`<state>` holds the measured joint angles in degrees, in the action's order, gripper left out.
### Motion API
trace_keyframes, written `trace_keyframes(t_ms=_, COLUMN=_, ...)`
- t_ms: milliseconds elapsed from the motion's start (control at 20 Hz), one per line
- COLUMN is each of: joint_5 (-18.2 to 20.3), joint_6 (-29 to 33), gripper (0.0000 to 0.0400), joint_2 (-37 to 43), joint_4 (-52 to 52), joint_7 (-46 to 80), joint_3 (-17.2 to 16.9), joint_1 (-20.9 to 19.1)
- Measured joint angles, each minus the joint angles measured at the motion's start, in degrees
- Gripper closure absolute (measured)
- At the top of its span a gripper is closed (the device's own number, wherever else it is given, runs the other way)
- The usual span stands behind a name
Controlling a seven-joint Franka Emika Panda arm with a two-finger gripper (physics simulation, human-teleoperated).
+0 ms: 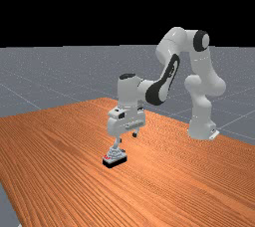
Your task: Turn on the trigger
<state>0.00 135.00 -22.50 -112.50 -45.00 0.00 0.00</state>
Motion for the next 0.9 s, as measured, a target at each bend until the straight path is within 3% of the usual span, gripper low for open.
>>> trace_keyframes(t_ms=50, joint_5=-0.84, joint_6=-0.8, gripper=0.0157, joint_2=-1.23, joint_4=2.02, joint_7=6.41, joint_3=0.27, joint_1=2.33)
trace_keyframes(t_ms=100, joint_5=-1.64, joint_6=-1.93, gripper=0.0252, joint_2=-2.96, joint_4=4.86, joint_7=12.61, joint_3=1.3, joint_1=6.32)
trace_keyframes(t_ms=200, joint_5=-3.17, joint_6=-6.2, gripper=0.0345, joint_2=-9.1, joint_4=15.21, joint_7=23.88, joint_3=3.3, joint_1=15.09)
trace_keyframes(t_ms=250, joint_5=-3.85, joint_6=-9.83, gripper=0.0367, joint_2=-14.06, joint_4=23.81, joint_7=28.85, joint_3=3.99, joint_1=19.54)
trace_keyframes(t_ms=400, joint_5=-2.37, joint_6=-8.58, gripper=0.0393, joint_2=-14.24, joint_4=23.44, joint_7=27.87, joint_3=6.31, joint_1=21.38)
trace_keyframes(t_ms=450, joint_5=-5.51, joint_6=-11.74, gripper=0.0395, joint_2=-15.11, joint_4=25.61, joint_7=30.34, joint_3=4.47, joint_1=23.31)
trace_keyframes(t_ms=550, joint_5=-3.64, joint_6=-9.81, gripper=0.0398, joint_2=-14.35, joint_4=23.98, joint_7=30.55, joint_3=5.13, joint_1=22.48)
trace_keyframes(t_ms=900, joint_5=-3.56, joint_6=-9.39, gripper=0.04, joint_2=-13.75, joint_4=22.97, joint_7=29.98, joint_3=5.06, joint_1=21.97)
